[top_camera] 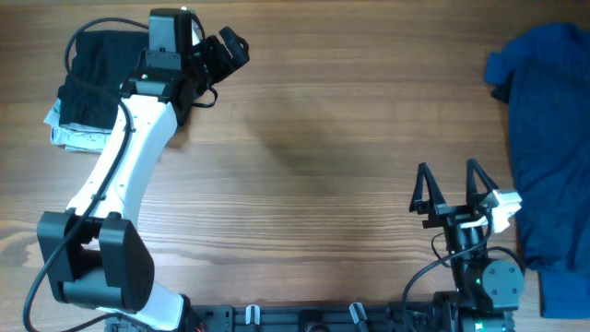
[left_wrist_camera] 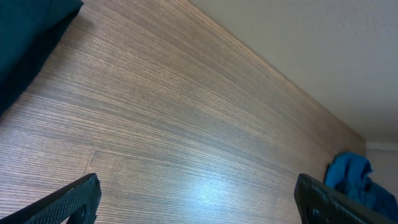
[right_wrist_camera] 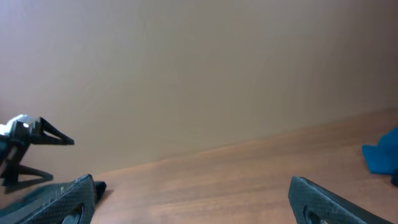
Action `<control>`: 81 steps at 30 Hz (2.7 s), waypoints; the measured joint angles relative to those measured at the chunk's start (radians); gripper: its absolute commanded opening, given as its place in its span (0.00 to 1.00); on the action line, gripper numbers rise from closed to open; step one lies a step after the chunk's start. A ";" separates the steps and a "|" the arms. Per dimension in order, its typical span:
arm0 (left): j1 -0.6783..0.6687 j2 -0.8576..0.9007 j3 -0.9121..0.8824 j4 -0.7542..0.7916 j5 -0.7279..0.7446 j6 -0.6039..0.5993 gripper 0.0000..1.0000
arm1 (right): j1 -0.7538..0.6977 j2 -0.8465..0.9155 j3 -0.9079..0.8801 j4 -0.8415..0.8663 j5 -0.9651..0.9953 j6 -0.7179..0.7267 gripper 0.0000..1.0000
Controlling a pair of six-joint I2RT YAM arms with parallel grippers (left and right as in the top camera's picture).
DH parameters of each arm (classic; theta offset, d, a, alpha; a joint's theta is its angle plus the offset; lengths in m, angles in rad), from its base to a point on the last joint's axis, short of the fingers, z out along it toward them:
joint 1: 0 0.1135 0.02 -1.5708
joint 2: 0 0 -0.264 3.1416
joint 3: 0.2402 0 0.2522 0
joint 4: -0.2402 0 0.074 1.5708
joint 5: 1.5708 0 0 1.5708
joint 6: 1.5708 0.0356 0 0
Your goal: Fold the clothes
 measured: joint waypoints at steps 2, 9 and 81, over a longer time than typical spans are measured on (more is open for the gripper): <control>0.000 0.000 0.000 0.000 0.000 0.000 1.00 | 0.000 0.000 -0.015 0.000 0.000 0.003 1.00; 0.000 0.000 0.000 0.000 0.000 0.000 1.00 | 0.000 0.000 -0.045 -0.006 0.001 0.003 1.00; 0.000 -0.853 -0.092 -0.295 -0.086 0.003 1.00 | 0.000 -0.001 -0.062 -0.113 0.010 0.002 1.00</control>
